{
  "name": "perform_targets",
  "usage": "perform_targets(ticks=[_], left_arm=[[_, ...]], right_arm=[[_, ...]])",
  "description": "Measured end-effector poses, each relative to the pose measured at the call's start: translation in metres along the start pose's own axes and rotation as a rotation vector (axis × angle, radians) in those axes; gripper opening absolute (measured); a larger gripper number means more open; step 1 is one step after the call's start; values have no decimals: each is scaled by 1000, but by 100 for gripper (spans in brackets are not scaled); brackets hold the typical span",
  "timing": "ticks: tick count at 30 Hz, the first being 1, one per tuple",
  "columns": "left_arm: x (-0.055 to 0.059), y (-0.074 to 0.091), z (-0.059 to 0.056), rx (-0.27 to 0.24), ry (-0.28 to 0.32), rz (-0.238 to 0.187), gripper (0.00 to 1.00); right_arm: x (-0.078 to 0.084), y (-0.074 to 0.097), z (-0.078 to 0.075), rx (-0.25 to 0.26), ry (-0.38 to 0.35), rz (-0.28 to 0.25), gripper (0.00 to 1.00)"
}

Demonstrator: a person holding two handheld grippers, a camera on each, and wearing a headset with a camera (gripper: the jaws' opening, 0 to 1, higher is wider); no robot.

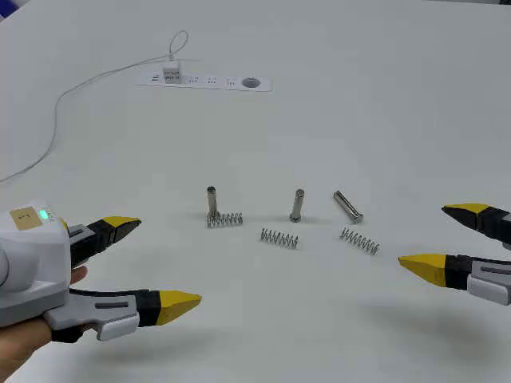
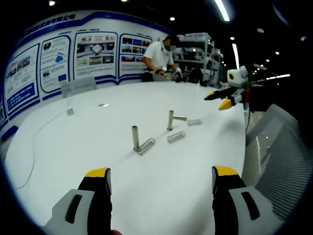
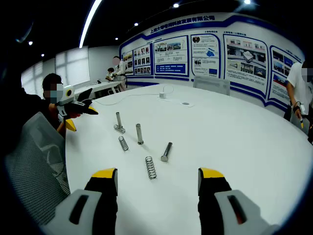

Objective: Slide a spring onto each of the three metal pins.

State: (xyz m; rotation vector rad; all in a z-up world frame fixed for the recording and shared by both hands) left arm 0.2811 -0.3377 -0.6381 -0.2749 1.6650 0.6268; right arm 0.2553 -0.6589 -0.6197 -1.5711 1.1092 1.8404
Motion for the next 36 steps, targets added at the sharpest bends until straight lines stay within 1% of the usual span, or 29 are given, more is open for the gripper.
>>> perform_targets(ticks=[18, 26, 31, 36], left_arm=[[1, 0, -2, -3, 3, 4, 86], [1, 0, -2, -4, 0, 6, 86], [1, 1, -1, -9, 1, 4, 86], [1, 2, -1, -12, 1, 5, 86]], right_arm=[[2, -2, 1, -6, -9, 5, 66], [0, -2, -2, 6, -18, 3, 65], [-5, -6, -6, 10, -22, 3, 63], [-12, -16, -11, 17, -24, 16, 59]])
Point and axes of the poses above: the centre of the closed fingertips' face, and the gripper's own axes: y roughly backward along the fingers, z roughly to its left, x roughly out of its underside, the point moved 3 cm from there along y, roughly backward along the fingers, and after that the axes turned 12 degrees about -z, right-handed, at the moved point
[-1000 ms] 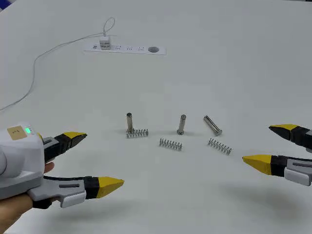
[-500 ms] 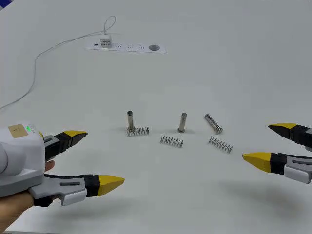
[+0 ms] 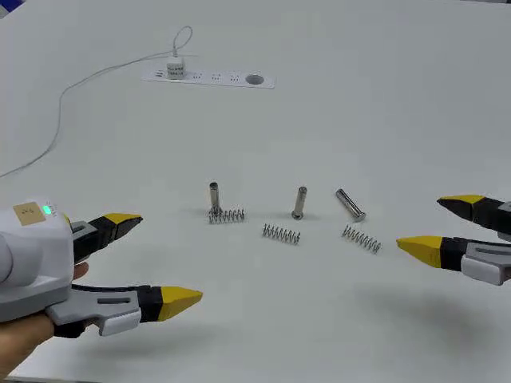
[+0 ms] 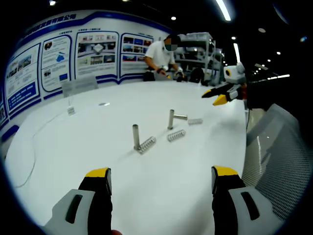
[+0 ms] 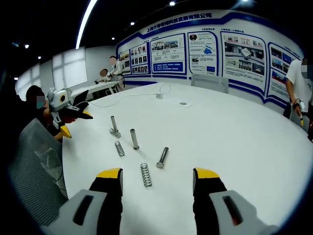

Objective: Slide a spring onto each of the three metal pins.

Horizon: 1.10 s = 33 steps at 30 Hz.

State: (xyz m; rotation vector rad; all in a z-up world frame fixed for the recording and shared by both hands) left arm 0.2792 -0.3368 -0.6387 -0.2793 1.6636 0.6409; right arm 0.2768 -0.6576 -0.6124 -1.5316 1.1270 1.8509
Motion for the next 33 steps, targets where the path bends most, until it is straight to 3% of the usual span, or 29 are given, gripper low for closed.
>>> perform_targets(ticks=[6, 16, 33], left_arm=[[0, 0, -1, 2, -3, 4, 86], [0, 1, -1, 1, -2, 2, 85], [4, 1, -3, 3, 0, 9, 84]], right_arm=[[-13, -21, -7, 4, 9, 34, 50], [-20, -60, -15, 14, 18, 103, 38], [3, -114, -18, 52, -15, 296, 22]])
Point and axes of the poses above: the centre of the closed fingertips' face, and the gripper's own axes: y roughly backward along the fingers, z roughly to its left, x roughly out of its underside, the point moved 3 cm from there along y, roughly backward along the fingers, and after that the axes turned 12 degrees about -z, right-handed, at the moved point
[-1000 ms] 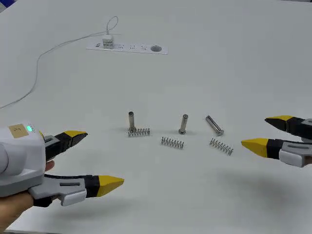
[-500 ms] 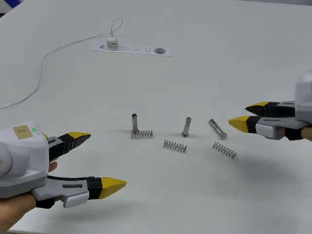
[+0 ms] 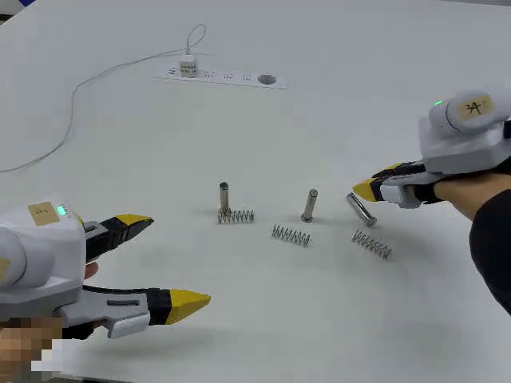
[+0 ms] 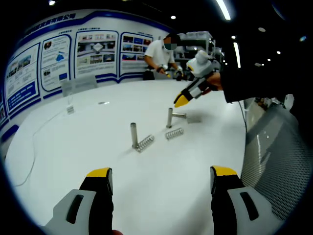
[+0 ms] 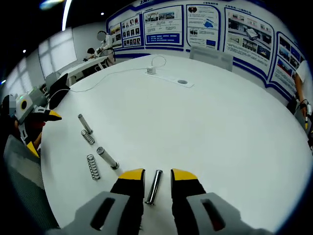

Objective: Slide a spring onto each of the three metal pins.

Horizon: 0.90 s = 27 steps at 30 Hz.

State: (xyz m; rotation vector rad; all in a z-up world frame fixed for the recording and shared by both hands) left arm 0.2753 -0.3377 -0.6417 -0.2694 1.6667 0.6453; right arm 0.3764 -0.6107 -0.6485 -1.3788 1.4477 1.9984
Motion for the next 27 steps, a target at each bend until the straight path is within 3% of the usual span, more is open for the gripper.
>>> perform_targets(ticks=[3, 12, 27], left_arm=[[1, 0, -1, 0, 0, 1, 83], [3, 2, 0, -7, 6, -1, 83], [3, 3, 1, -12, 11, -3, 83]], right_arm=[[7, -7, 0, 21, -1, 66, 19], [17, -20, 3, 66, -7, 158, 13], [20, -26, -1, 90, -42, 220, 10]])
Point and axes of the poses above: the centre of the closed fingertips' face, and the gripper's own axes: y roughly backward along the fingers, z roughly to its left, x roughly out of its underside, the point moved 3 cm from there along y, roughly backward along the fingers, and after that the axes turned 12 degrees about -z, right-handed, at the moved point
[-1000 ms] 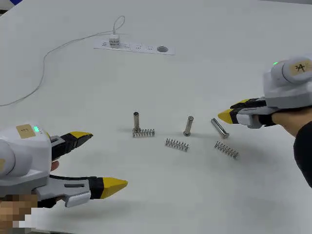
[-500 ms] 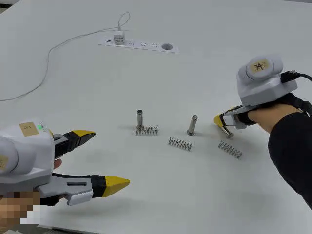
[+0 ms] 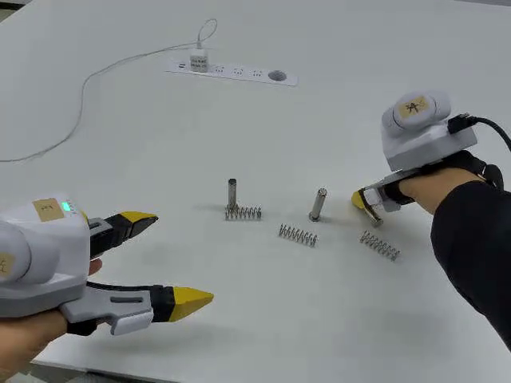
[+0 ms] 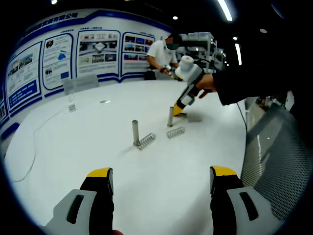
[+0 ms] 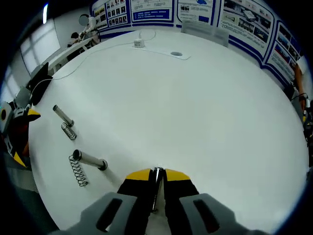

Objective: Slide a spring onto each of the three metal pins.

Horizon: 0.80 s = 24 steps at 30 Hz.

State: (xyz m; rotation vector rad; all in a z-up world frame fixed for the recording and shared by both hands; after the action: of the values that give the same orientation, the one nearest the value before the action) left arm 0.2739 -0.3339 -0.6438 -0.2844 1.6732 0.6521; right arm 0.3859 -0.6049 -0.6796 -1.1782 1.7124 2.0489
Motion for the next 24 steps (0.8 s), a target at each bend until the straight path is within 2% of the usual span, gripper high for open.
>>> perform_targets(ticks=[5, 9, 15, 23, 24], left_arm=[[1, 0, -1, 2, 2, 2, 83], [1, -1, -1, 3, 2, 0, 82], [-1, -2, -3, 9, -4, -1, 82], [-6, 0, -3, 9, -18, -6, 82], [-7, 0, -3, 9, -19, -7, 82]], right_arm=[[1, 0, 0, 0, -1, 25, 10], [1, 1, 4, 7, 53, 37, 10], [1, 1, 4, 42, 55, 65, 9], [2, 7, 1, 40, 13, 6, 8], [-1, 8, 3, 39, 4, -21, 8]])
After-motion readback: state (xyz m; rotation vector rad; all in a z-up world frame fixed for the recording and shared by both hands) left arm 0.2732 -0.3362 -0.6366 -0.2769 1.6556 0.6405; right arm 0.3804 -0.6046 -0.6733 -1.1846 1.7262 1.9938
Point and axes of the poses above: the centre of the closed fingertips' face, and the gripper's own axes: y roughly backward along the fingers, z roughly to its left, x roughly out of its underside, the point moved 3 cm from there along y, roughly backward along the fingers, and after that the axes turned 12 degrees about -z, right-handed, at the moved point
